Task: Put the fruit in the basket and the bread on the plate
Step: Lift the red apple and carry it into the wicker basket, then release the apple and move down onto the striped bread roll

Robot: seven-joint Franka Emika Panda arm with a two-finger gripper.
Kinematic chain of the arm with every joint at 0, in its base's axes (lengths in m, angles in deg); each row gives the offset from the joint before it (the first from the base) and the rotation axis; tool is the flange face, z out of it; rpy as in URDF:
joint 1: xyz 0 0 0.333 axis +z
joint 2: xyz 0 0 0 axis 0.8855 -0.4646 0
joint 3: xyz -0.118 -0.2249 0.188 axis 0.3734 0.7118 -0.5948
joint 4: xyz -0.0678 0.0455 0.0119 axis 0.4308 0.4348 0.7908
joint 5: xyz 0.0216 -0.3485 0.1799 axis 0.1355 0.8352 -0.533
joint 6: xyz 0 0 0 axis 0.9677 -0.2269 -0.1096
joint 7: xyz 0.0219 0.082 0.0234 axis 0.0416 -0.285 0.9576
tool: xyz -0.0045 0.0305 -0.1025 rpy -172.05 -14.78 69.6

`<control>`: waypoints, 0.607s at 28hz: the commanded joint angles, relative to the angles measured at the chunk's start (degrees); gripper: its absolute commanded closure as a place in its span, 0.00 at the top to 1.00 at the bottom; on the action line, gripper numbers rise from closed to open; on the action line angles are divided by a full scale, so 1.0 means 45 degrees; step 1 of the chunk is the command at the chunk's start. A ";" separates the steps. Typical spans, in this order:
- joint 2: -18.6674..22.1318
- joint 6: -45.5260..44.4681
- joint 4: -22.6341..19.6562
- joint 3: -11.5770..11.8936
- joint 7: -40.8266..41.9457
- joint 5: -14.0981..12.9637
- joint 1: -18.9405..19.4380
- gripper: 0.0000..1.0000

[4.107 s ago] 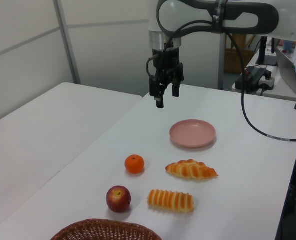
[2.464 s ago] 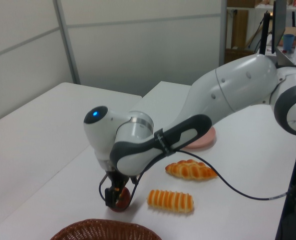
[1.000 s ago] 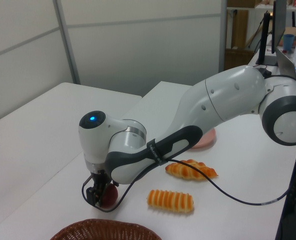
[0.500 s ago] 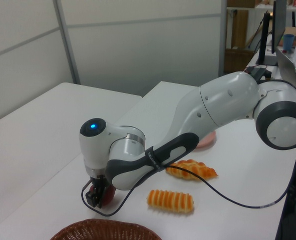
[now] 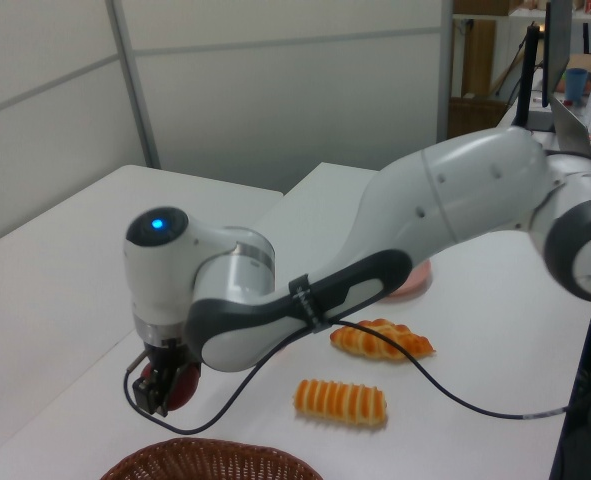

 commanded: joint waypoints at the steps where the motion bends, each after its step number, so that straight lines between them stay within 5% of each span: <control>1: 0.1103 -0.1565 -0.0438 0.0211 0.0146 -0.0786 0.1131 0.00; 6: 0.0889 -0.2094 -0.0516 0.0250 0.0107 -0.0807 0.2108 0.01; 7: 0.0831 -0.2114 -0.0593 0.0250 0.0088 -0.0787 0.2206 0.15; 8: 0.0637 -0.2114 -0.0710 0.0250 0.0030 -0.0787 0.2246 0.84; 9: 0.0557 -0.2133 -0.0711 0.0269 -0.0029 -0.0748 0.2246 1.00; 17: 0.0790 -0.2521 -0.0711 0.0328 -0.0518 -0.0612 0.2130 1.00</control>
